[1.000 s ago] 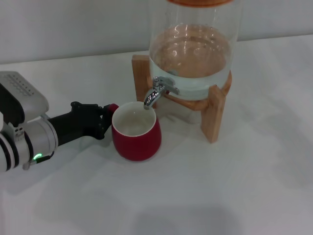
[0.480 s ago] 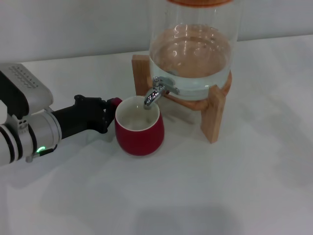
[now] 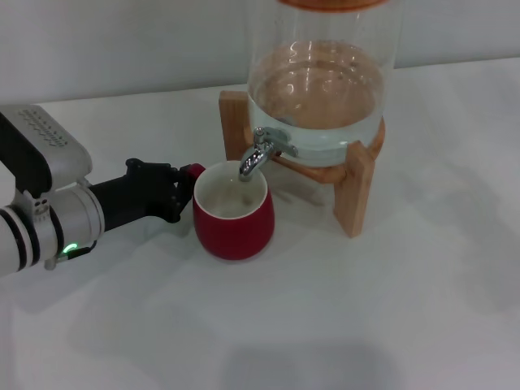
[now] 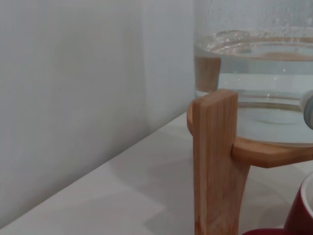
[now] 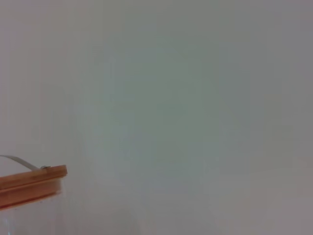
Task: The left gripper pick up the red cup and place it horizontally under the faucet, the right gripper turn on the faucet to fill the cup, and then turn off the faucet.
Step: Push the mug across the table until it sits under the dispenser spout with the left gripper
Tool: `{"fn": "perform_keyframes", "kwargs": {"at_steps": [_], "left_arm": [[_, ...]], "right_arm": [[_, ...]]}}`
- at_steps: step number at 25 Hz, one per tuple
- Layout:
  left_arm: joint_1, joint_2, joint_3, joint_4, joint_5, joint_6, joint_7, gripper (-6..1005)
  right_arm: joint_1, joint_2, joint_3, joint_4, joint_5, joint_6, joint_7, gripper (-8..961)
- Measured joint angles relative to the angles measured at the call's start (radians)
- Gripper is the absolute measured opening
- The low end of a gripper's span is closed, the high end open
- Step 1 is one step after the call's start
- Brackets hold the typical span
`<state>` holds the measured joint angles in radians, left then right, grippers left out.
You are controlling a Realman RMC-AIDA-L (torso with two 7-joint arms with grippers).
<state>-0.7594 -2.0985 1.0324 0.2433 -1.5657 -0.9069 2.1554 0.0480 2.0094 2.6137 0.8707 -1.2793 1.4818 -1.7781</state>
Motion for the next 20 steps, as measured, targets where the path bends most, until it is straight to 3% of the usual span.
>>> {"fn": "perform_keyframes", "kwargs": {"at_steps": [20], "left_arm": [[-0.001,-0.002,0.003,-0.026,-0.001,0.023,0.019,99]], "right_arm": [[-0.001,-0.002,0.006,-0.022,0.0,0.011,-0.008,719]]}}
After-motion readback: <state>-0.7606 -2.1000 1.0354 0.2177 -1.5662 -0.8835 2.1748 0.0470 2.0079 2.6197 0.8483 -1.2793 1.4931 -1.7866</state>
